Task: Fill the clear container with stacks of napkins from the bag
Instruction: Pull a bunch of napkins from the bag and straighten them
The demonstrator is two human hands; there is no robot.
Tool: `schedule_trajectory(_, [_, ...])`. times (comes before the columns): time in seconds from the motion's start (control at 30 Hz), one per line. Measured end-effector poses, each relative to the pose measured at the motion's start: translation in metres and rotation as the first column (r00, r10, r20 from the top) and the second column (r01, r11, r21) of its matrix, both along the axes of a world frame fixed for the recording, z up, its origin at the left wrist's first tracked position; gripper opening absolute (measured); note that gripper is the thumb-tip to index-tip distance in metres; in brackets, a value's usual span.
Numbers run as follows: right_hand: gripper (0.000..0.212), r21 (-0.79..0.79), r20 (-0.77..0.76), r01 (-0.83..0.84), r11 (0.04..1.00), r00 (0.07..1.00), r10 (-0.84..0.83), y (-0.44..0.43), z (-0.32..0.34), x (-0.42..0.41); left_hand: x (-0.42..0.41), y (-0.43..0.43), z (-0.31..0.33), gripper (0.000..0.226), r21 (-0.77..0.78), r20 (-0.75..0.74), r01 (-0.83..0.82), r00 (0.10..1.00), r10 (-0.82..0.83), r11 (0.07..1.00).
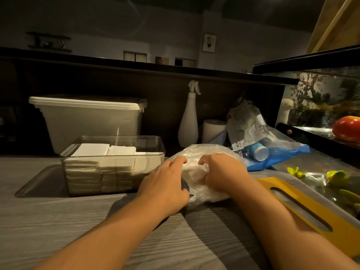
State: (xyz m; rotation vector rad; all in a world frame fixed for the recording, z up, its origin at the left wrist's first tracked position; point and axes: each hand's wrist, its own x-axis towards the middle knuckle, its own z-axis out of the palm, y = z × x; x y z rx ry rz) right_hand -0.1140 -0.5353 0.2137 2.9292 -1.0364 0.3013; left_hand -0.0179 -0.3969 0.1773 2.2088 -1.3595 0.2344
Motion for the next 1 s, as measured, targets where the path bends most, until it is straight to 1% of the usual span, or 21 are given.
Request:
schedule_trajectory(0.1, [0.047,-0.01,0.06,-0.017,1.0,0.998,0.018,0.001,-0.003,-0.001,0.0,-0.001,0.0,0.07,0.004,-0.003,0.003,1.0,-0.003,1.0])
schedule_trajectory(0.23, [0.051,-0.041,0.084,-0.024,0.999,0.996,0.027,0.003,-0.011,0.007,-0.002,-0.002,-0.001,0.07,0.007,-0.016,0.009,1.0,-0.009,1.0])
schedule_trajectory(0.33, [0.04,-0.046,0.052,-0.039,0.998,0.998,0.041,0.003,-0.013,0.014,-0.002,-0.003,-0.001,0.07,0.0,-0.024,0.006,1.0,-0.006,1.0])
schedule_trajectory(0.4, [0.036,-0.038,-0.008,-0.018,0.999,1.0,0.018,0.003,-0.01,0.017,-0.001,-0.003,0.0,0.07,-0.005,-0.028,0.002,1.0,-0.003,1.0])
schedule_trajectory(0.47, [0.035,-0.034,-0.033,-0.003,0.999,0.999,0.002,0.003,-0.008,0.018,0.0,-0.003,0.0,0.071,-0.004,-0.039,0.0,0.999,-0.001,1.0])
schedule_trajectory(0.57, [0.033,-0.055,0.0,0.006,0.998,1.0,-0.006,0.001,-0.01,0.018,0.001,-0.003,0.0,0.073,-0.006,-0.059,0.001,0.998,-0.001,1.0])
schedule_trajectory(0.67, [0.04,0.015,-0.03,0.062,0.998,0.998,-0.061,-0.002,-0.005,0.019,0.001,-0.002,0.001,0.072,-0.036,-0.076,-0.001,0.997,-0.002,0.999])
schedule_trajectory(0.73, [0.042,0.016,0.01,0.056,0.998,0.998,-0.057,-0.004,-0.001,0.014,0.001,-0.002,0.002,0.07,-0.061,-0.085,-0.005,0.996,0.0,0.998])
schedule_trajectory(0.83, [0.038,-0.084,0.137,-0.004,0.996,0.99,0.016,-0.006,-0.003,0.001,0.001,-0.001,0.004,0.068,-0.091,-0.104,-0.013,0.995,0.003,0.996])
schedule_trajectory(0.93, [0.023,-0.072,0.209,-0.06,0.996,0.975,0.074,-0.011,-0.004,-0.003,-0.001,-0.001,0.004,0.069,-0.098,-0.116,-0.012,0.993,0.0,0.995])
schedule_trajectory(1.0, [0.011,-0.039,0.212,-0.093,0.995,0.972,0.1,-0.014,-0.006,-0.002,-0.002,-0.001,0.005,0.068,-0.104,-0.12,-0.02,0.993,0.007,0.994])
